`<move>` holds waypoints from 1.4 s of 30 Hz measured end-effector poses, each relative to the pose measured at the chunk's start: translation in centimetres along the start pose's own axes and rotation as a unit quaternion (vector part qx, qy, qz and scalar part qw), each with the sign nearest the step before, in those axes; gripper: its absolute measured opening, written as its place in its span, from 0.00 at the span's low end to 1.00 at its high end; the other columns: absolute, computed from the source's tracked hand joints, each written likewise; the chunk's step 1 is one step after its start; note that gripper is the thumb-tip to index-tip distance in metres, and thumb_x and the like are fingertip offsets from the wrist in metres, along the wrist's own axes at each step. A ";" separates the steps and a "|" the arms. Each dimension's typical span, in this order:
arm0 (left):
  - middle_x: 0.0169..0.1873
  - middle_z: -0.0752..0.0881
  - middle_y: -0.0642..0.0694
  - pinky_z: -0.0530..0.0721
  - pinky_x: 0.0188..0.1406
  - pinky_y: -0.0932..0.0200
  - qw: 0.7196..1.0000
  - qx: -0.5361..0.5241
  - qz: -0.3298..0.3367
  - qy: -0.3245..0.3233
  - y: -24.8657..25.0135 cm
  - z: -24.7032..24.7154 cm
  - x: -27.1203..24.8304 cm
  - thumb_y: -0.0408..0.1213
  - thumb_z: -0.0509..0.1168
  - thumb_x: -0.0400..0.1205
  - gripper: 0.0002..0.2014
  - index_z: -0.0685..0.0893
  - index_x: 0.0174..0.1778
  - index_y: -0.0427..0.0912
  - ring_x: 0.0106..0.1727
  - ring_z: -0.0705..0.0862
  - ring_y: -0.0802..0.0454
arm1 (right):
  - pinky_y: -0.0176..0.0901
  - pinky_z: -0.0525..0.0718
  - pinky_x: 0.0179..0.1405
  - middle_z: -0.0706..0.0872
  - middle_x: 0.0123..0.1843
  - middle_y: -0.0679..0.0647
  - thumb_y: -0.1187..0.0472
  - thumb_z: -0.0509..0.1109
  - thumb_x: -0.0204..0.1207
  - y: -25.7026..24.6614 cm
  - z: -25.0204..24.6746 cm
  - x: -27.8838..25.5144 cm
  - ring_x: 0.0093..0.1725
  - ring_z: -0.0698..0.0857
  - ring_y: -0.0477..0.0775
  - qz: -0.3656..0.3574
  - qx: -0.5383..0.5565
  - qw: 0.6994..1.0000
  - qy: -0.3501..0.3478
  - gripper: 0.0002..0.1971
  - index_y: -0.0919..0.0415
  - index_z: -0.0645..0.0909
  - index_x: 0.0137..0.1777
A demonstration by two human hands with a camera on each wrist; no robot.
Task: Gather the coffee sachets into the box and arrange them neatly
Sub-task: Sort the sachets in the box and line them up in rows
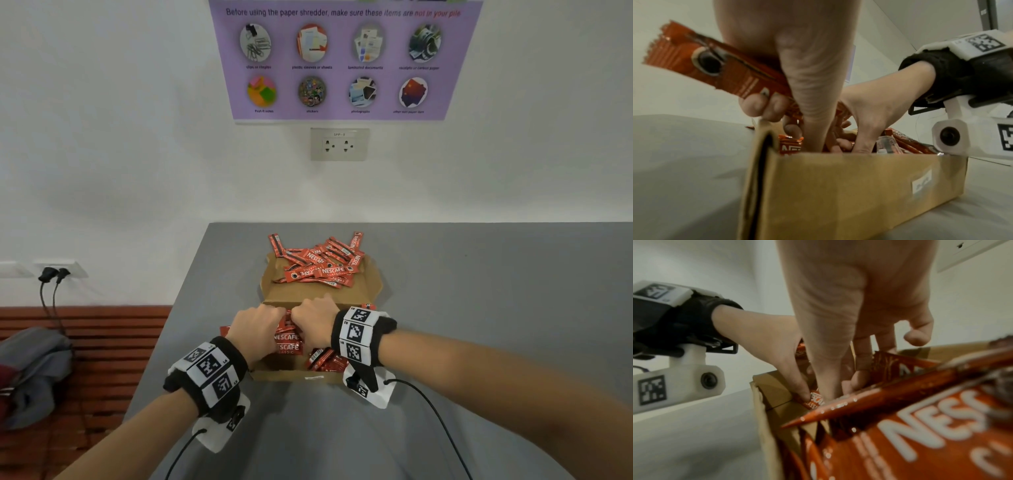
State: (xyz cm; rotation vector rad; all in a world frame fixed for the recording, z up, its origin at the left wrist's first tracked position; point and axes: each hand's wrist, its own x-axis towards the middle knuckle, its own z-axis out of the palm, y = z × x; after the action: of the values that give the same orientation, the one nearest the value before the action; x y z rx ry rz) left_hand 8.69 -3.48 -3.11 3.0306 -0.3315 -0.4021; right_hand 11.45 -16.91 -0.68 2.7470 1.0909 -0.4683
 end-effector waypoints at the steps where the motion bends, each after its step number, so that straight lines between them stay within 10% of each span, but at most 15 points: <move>1: 0.62 0.82 0.48 0.80 0.62 0.54 1.000 0.001 0.001 0.002 -0.1 0.0 0.0 0.56 0.65 0.78 0.24 0.73 0.67 0.49 0.60 0.82 0.49 | 0.54 0.77 0.53 0.86 0.51 0.56 0.52 0.79 0.66 0.0 0.0 0.0 0.51 0.84 0.59 0.000 0.001 1.000 -0.001 0.19 0.60 0.80 0.53; 42: 0.62 0.82 0.48 0.81 0.59 0.55 1.000 -0.007 -0.003 0.019 0.2 0.5 0.2 0.47 0.65 0.80 0.21 0.73 0.69 0.49 0.60 0.82 0.48 | 0.46 0.77 0.40 0.85 0.48 0.56 0.50 0.80 0.64 0.7 -0.8 0.3 0.48 0.84 0.57 0.002 0.033 0.999 -0.007 0.20 0.60 0.81 0.51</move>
State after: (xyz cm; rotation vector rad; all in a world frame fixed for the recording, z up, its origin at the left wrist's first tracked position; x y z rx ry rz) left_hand 8.71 -3.72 -3.57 3.0221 -0.3174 -0.3454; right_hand 12.33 -17.04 -0.01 2.7967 1.0850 -0.5321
